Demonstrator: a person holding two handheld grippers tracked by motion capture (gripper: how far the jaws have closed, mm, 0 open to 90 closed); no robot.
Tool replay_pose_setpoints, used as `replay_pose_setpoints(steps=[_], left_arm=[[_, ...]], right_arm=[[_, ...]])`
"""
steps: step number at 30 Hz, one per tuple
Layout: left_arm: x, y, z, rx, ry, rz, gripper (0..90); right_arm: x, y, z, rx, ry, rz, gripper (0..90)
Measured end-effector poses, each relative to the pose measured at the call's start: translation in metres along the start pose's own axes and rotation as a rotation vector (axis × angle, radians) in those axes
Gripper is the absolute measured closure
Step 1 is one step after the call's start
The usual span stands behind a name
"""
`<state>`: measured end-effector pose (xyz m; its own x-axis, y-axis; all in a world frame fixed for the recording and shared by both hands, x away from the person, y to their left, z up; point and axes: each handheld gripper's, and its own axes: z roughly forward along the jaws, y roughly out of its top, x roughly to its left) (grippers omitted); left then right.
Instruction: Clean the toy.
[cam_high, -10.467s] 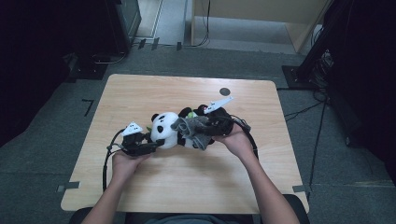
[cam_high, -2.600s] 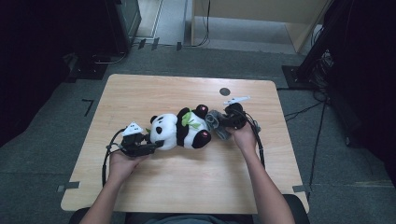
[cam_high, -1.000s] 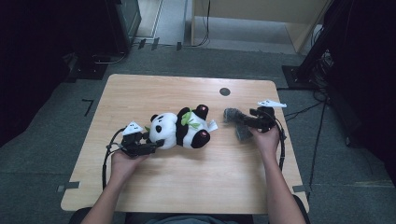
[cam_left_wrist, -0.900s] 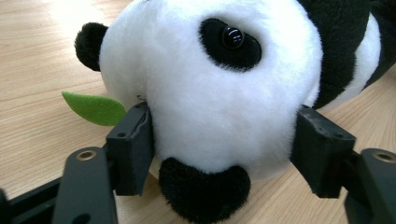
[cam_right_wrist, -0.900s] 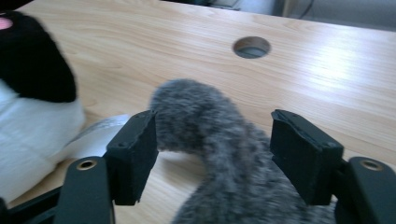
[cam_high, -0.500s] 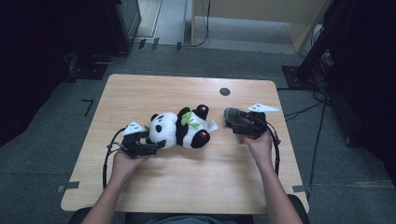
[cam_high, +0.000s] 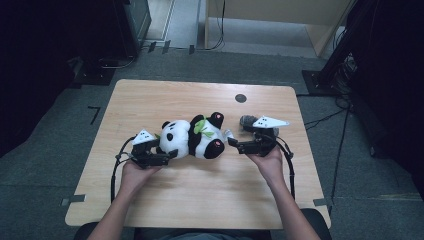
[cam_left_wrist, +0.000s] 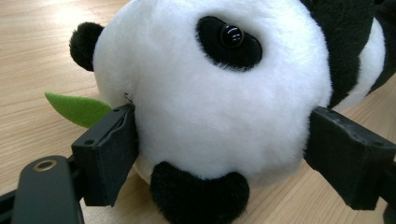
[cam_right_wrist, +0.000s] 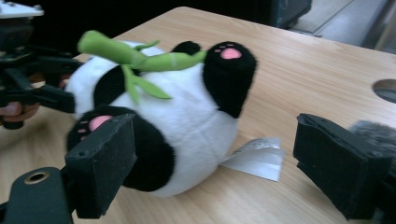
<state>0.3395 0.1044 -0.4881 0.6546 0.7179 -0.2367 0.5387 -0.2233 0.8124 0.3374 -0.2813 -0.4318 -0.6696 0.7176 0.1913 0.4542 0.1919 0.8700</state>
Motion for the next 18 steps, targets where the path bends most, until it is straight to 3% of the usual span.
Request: replay_pose_setpoints(steps=[7,10,12,18], left_arm=[[-0.003,0.002,-0.002,-0.005,0.02,0.005,19.6],[-0.004,0.002,-0.002,-0.006,0.023,0.005,20.1],[-0.003,0.002,-0.002,-0.011,0.025,-0.001,20.1],[-0.003,0.003,-0.002,-0.023,0.021,-0.022,20.2]], right_arm=[[0.028,-0.001,0.006,0.026,0.049,-0.08,12.7],[0.032,-0.002,0.01,0.024,0.07,-0.09,11.9],[0.035,-0.006,0.021,0.048,0.091,-0.097,11.9],[0.038,-0.015,0.047,0.08,0.042,-0.124,11.9]])
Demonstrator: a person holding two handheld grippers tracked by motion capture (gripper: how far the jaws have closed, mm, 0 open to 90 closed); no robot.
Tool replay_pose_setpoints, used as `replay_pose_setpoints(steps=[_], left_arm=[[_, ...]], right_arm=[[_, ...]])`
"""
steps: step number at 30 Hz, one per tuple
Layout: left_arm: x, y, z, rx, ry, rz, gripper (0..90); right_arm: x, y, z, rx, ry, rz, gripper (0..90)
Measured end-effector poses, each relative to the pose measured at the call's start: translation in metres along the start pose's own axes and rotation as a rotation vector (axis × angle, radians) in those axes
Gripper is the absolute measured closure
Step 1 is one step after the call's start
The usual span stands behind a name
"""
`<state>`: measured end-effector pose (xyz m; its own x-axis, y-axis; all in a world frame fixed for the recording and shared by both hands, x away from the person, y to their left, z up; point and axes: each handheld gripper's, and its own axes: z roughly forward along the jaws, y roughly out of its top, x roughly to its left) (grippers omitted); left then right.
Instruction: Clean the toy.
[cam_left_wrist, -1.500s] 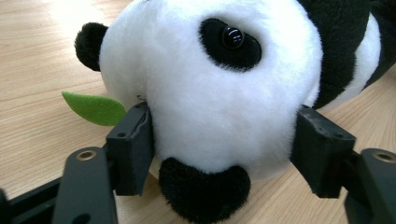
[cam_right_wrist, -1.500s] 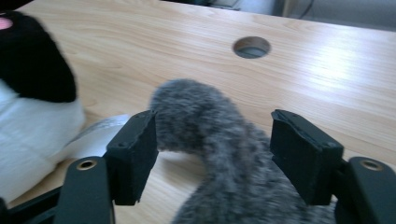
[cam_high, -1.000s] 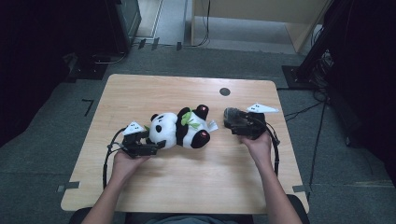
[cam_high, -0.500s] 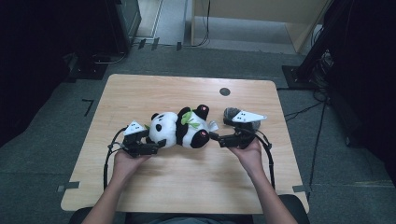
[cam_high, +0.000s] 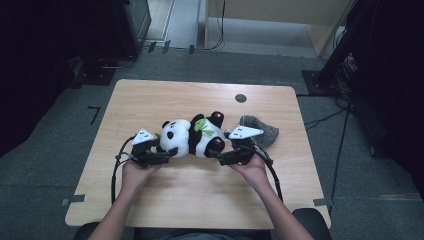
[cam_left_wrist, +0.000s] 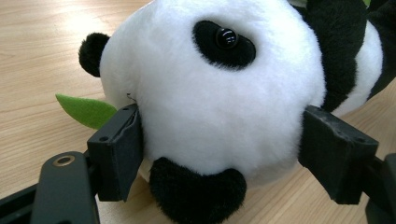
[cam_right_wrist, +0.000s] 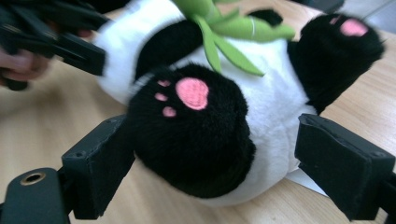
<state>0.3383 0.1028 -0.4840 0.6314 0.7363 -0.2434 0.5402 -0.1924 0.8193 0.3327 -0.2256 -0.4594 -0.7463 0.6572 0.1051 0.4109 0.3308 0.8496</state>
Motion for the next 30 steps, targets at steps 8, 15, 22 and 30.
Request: replay_pose_setpoints(steps=[8,15,22,30], left_arm=[[0.002,0.005,0.004,0.001,-0.011,-0.038,16.6],[0.005,0.011,0.003,-0.017,-0.017,0.002,13.3],[0.002,0.008,-0.014,-0.058,-0.034,0.053,13.2],[-0.006,0.007,-0.01,-0.095,-0.103,0.089,10.8]], right_arm=[[0.009,0.001,0.035,0.056,-0.065,-0.095,9.9],[-0.007,0.019,0.027,0.081,-0.041,-0.015,47.5],[-0.021,0.04,0.007,0.071,-0.011,0.086,48.5],[-0.025,0.046,-0.016,0.062,0.076,0.158,46.4]])
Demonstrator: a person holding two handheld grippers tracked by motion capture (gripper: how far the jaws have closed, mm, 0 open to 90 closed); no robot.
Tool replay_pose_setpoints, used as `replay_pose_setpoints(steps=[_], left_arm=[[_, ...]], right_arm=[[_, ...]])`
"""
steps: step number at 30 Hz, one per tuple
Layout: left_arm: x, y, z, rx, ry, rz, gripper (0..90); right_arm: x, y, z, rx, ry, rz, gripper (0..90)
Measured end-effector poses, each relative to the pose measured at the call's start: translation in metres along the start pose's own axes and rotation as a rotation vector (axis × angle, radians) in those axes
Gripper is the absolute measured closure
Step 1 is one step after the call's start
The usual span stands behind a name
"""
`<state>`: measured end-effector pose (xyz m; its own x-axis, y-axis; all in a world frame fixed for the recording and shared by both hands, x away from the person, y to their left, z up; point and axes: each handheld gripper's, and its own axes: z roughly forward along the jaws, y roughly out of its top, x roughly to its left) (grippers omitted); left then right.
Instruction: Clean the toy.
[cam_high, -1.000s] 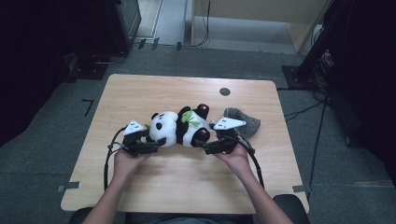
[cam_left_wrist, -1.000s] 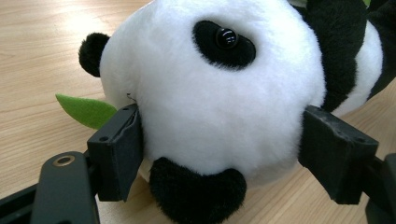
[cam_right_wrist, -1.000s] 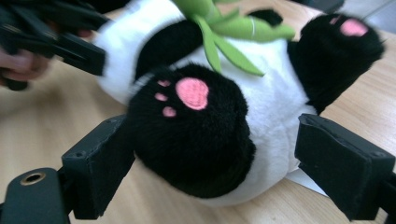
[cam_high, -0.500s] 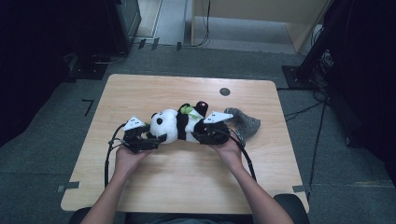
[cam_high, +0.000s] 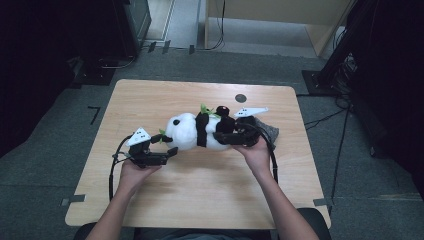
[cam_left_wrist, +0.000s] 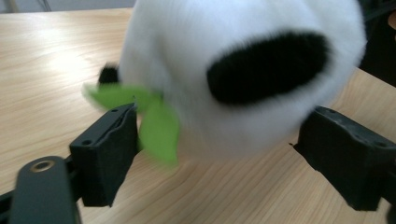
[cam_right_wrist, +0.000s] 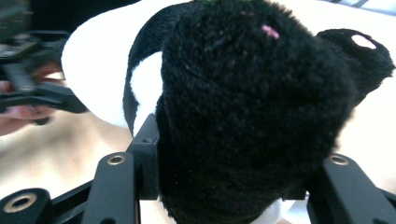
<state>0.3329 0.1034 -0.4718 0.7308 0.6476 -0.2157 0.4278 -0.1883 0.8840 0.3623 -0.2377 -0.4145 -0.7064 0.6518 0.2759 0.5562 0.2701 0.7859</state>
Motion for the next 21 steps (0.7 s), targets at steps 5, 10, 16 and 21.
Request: replay_pose_setpoints(steps=[5,10,16,21], left_arm=[[-0.007,0.001,0.013,0.04,0.023,0.049,2.6],[-0.011,0.003,0.011,0.061,0.098,0.064,25.8],[-0.008,0.014,-0.001,0.06,0.075,0.015,43.7],[0.003,0.02,-0.016,0.058,0.077,-0.04,44.5]], right_arm=[[0.01,-0.001,0.006,0.05,0.072,-0.003,46.4],[0.02,-0.001,0.01,0.056,0.026,-0.05,45.7],[0.017,-0.004,0.012,-0.017,0.002,-0.124,23.1],[0.013,-0.019,0.002,-0.099,0.063,-0.219,17.2]])
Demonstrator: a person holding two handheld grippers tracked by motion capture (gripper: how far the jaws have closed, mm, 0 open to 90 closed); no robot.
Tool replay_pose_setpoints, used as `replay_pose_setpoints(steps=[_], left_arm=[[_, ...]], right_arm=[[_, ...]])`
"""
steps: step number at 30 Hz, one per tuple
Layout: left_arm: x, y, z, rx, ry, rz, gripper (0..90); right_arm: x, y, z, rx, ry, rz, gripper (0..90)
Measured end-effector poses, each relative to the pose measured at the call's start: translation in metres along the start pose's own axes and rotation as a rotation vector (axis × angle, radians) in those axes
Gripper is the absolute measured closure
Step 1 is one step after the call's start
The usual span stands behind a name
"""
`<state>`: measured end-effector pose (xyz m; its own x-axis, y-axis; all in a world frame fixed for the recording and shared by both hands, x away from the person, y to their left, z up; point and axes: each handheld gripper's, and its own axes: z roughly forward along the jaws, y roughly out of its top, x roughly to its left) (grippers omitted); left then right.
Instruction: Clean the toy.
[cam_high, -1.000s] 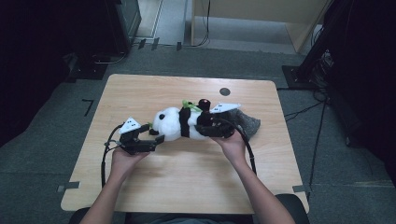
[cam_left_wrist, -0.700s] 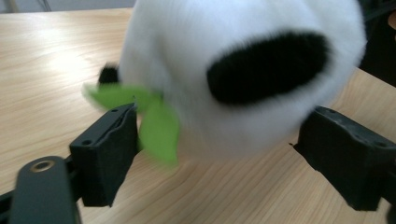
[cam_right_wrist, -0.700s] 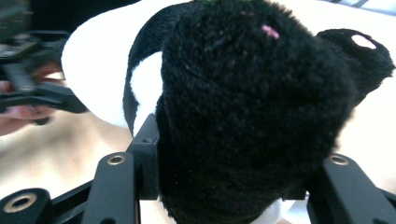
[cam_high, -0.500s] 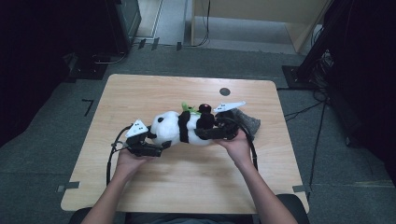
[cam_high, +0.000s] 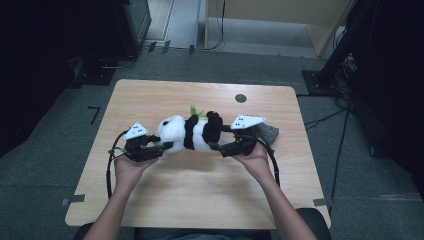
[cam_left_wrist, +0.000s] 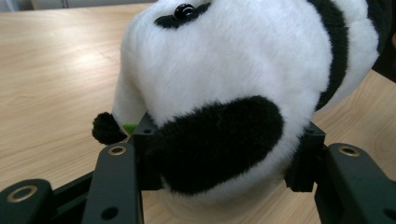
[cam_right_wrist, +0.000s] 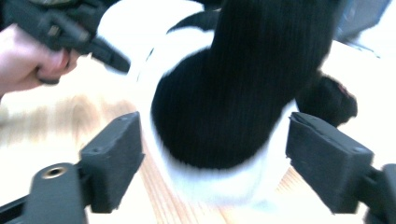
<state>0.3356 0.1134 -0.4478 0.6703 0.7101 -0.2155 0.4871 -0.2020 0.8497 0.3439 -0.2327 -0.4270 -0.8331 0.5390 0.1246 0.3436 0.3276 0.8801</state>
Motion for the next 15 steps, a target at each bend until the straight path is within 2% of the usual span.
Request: replay_pose_setpoints(steps=[1,2,3,4,5,6,7,8,9,10,11,12,13,14,15], left_arm=[[0.0,0.001,-0.003,-0.004,-0.002,0.001,44.5],[-0.001,0.005,-0.006,-0.008,-0.021,0.001,44.3],[-0.001,0.005,-0.006,-0.008,-0.021,0.001,44.3],[-0.002,0.006,-0.007,-0.002,-0.038,-0.003,44.1],[-0.005,0.008,-0.008,0.004,-0.049,0.0,44.1],[-0.009,0.011,-0.008,0.048,-0.068,-0.013,43.4],[-0.009,0.011,-0.008,0.048,-0.068,-0.013,43.3],[-0.012,0.012,-0.009,0.049,-0.091,-0.021,43.4],[-0.015,0.013,-0.01,0.05,-0.099,-0.015,43.4],[-0.017,0.013,-0.009,0.053,-0.105,-0.011,43.5],[-0.02,0.013,-0.008,0.054,-0.101,-0.008,43.5],[-0.021,0.012,-0.005,0.042,-0.084,-0.007,42.2],[-0.021,0.012,-0.005,0.042,-0.084,-0.007,39.7],[-0.022,0.011,-0.002,0.018,-0.069,0.02,35.1],[-0.022,0.011,-0.002,0.018,-0.069,0.02,30.6]], right_arm=[[0.0,0.0,0.0,0.0,0.0,0.0,17.2],[0.0,-0.01,0.003,-0.023,0.037,-0.007,14.5],[0.0,-0.01,0.003,-0.023,0.037,-0.007,14.5],[0.002,-0.014,0.01,-0.011,0.031,-0.03,12.4],[0.002,-0.014,0.01,-0.011,0.031,-0.03,12.4],[0.004,-0.015,0.018,0.0,0.009,-0.048,6.4],[0.004,-0.015,0.018,0.0,0.009,-0.048,6.4],[0.008,-0.015,0.026,0.033,-0.021,-0.058,2.3],[0.008,-0.015,0.026,0.033,-0.021,-0.058,2.3],[0.011,-0.015,0.029,0.05,-0.027,-0.08,2.3],[0.015,-0.014,0.031,0.065,-0.071,-0.104,3.6],[0.019,-0.013,0.031,0.079,-0.133,-0.111,18.2],[0.019,-0.013,0.029,0.075,-0.146,-0.102,24.6],[0.017,-0.011,0.028,0.078,-0.142,-0.085,28.6],[0.017,-0.011,0.028,0.078,-0.142,-0.085,28.6]])
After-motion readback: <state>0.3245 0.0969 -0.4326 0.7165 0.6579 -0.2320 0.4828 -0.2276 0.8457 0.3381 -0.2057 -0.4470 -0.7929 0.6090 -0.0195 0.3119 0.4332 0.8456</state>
